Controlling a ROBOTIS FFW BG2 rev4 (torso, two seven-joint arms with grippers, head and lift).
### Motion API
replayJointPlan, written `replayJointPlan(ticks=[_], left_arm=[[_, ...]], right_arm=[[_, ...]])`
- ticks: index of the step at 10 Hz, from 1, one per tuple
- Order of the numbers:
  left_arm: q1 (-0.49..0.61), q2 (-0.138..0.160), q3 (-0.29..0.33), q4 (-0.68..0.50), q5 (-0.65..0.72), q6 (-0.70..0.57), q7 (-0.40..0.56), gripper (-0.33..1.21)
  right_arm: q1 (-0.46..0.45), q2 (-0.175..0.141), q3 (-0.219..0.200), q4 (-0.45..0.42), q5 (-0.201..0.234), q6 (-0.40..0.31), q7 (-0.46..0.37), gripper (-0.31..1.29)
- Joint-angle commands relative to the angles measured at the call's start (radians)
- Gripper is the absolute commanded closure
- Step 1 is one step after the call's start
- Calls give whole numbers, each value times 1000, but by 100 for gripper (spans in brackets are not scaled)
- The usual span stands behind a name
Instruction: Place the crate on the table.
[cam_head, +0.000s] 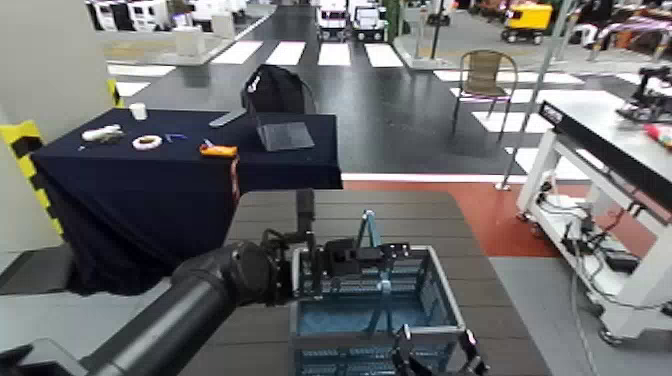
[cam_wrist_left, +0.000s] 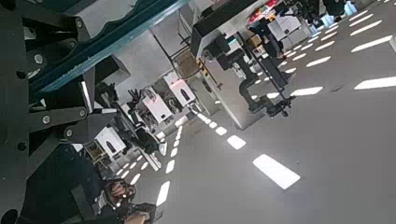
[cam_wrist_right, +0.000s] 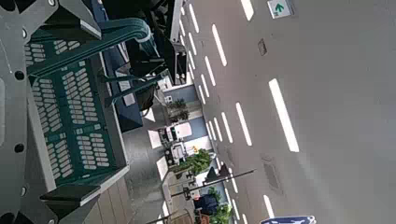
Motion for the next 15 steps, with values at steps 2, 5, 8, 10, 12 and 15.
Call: replayJointPlan(ticks=[2, 5, 8, 10, 12, 15], left_arm=[[1, 0, -20, 30, 5, -27, -15, 120], [-1, -5, -26, 53, 6, -42, -21, 118], [-2, -8, -35, 70, 11, -53, -31, 113], [-1, -8, -38, 75, 19, -62, -31, 98], [-1, -8, -40, 75, 23, -67, -34, 87], [-8, -8, -41, 78, 26, -77, -35, 81]], right_arm=[[-3, -1, 3, 2, -2, -6, 0, 14], [-5, -3, 5, 2, -2, -6, 0, 14], [-5, -3, 5, 2, -2, -8, 0, 14], [-5, -3, 5, 2, -4, -11, 0, 14], [-5, -3, 3, 2, -4, -14, 0, 14], [-6, -1, 5, 7, -4, -22, 0, 14]])
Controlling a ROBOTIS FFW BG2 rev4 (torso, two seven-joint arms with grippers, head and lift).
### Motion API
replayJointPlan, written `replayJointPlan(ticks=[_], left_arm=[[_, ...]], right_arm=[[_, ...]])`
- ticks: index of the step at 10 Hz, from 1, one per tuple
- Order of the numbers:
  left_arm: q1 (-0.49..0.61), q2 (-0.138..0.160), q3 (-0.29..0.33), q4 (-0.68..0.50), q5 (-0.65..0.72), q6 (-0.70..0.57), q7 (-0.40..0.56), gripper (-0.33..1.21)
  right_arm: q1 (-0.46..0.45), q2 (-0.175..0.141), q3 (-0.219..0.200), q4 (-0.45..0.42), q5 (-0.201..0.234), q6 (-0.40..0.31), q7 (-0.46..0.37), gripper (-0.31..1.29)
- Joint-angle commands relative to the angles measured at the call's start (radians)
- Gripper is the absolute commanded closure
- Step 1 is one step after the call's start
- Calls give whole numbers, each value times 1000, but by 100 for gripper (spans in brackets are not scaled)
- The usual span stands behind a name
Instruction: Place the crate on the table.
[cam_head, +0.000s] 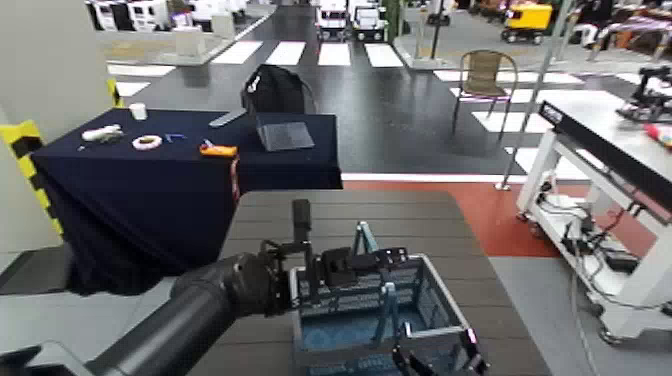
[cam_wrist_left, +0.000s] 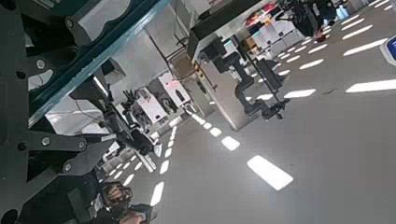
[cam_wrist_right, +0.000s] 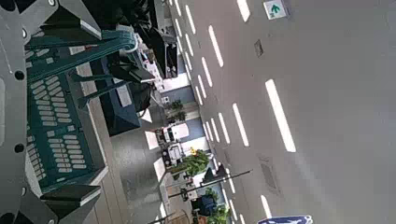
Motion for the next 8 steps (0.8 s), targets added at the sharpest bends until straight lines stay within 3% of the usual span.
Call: replayJointPlan(ticks=[1, 6, 8], left_arm=[[-7, 0, -4, 12, 1, -15, 1, 68], [17, 9, -41, 31, -1, -30, 4, 7], [36, 17, -9, 31, -36, -30, 9, 7]], right_arm=[[-2, 1, 2, 3, -2, -6, 0, 14], [2, 1, -2, 1, -3, -9, 0, 14], [2, 0, -3, 0, -3, -9, 0, 14]])
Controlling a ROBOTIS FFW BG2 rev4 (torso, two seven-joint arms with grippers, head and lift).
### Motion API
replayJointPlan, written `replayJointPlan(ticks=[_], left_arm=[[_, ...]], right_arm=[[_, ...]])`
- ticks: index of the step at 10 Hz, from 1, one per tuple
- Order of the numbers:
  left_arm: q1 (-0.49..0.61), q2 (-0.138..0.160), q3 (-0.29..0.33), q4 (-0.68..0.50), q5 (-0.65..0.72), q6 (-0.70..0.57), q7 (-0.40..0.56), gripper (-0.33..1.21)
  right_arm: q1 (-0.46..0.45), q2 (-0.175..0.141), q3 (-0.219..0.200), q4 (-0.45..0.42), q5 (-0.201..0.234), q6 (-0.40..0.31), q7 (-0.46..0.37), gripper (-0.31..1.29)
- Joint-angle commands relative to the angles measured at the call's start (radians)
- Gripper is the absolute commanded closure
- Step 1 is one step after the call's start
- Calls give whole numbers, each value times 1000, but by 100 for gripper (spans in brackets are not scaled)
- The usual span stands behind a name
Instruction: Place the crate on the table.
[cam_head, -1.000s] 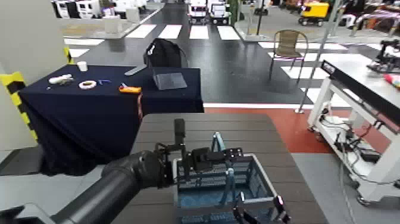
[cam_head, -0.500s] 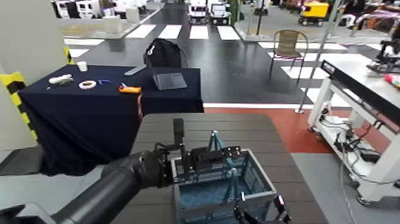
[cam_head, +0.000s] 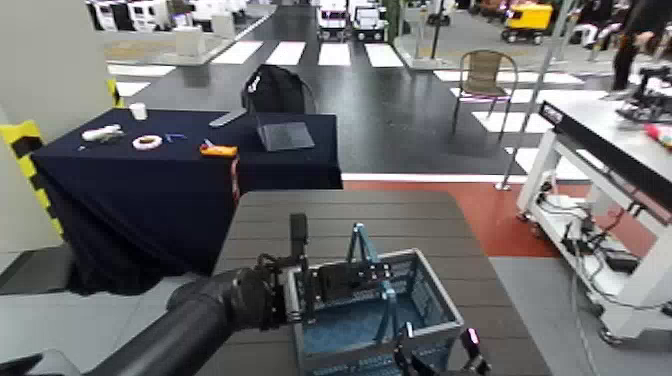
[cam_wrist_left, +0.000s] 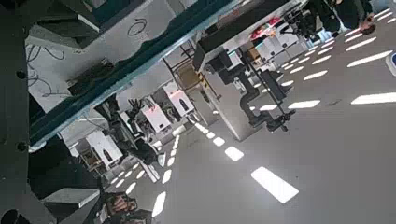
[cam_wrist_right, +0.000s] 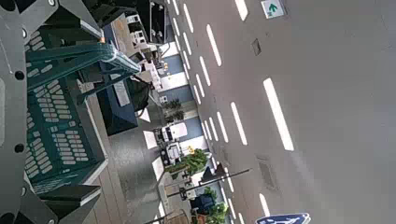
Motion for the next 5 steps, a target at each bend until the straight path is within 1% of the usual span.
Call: replayJointPlan(ticks=[1, 3, 4, 5], left_arm=[[17, 8, 44, -3, -55, 3, 4, 7], [38, 19, 129, -61, -168, 31, 18, 7], [54, 30, 158, -92, -178, 34, 27, 7], [81, 47, 204, -147, -219, 48, 67, 7]], right_arm=[[2, -1, -1, -2, 0, 0, 0, 14], [3, -1, -3, -3, -2, 0, 0, 14], [6, 1, -4, -5, 0, 0, 0, 14], [8, 1, -8, -5, -2, 2, 0, 14]])
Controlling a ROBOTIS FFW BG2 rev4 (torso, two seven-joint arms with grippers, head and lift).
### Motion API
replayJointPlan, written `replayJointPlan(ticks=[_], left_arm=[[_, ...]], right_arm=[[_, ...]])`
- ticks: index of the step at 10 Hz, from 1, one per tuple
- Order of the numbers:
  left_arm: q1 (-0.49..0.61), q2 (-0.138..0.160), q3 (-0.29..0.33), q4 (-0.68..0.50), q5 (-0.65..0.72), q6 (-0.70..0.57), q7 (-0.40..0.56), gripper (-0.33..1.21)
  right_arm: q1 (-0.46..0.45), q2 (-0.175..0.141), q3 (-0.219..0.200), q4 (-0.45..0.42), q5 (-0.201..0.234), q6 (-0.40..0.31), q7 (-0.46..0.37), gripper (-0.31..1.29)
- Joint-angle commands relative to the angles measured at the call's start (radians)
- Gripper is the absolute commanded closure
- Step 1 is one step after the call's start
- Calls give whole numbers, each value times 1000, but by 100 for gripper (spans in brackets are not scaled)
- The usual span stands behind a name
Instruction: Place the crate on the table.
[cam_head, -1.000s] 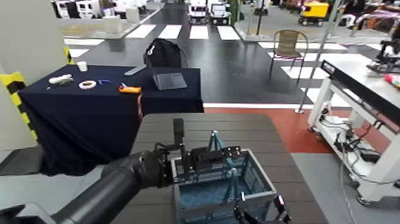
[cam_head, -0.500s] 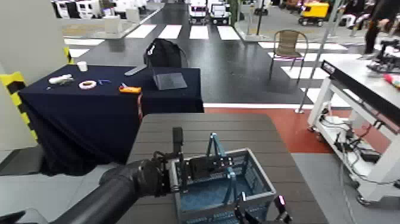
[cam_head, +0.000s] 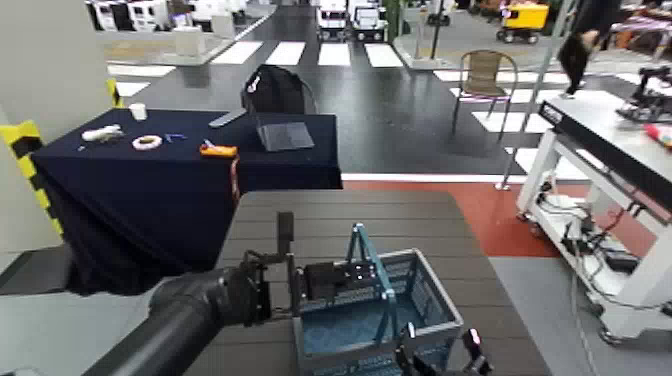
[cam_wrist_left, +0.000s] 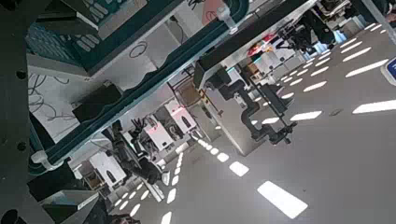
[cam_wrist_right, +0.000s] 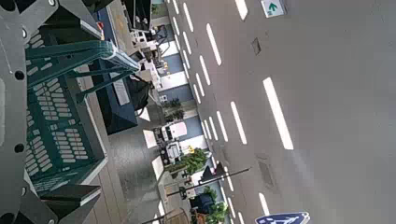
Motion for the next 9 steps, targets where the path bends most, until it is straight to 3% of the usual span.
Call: replayJointPlan(ticks=[1, 3, 5, 9], left_arm=[[79, 49, 110, -158, -58, 35, 118, 8], [157, 73, 220, -313, -138, 64, 201, 8], [252, 101, 308, -523, -181, 93, 348, 8], [519, 89, 464, -859, -265, 45, 609, 8]], right_arm=[[1, 1, -3, 0, 0, 2, 0, 14], [5, 1, -8, -3, 0, 3, 0, 14], [9, 0, -11, -5, 0, 5, 0, 14], [18, 1, -25, -11, 0, 5, 1, 14]])
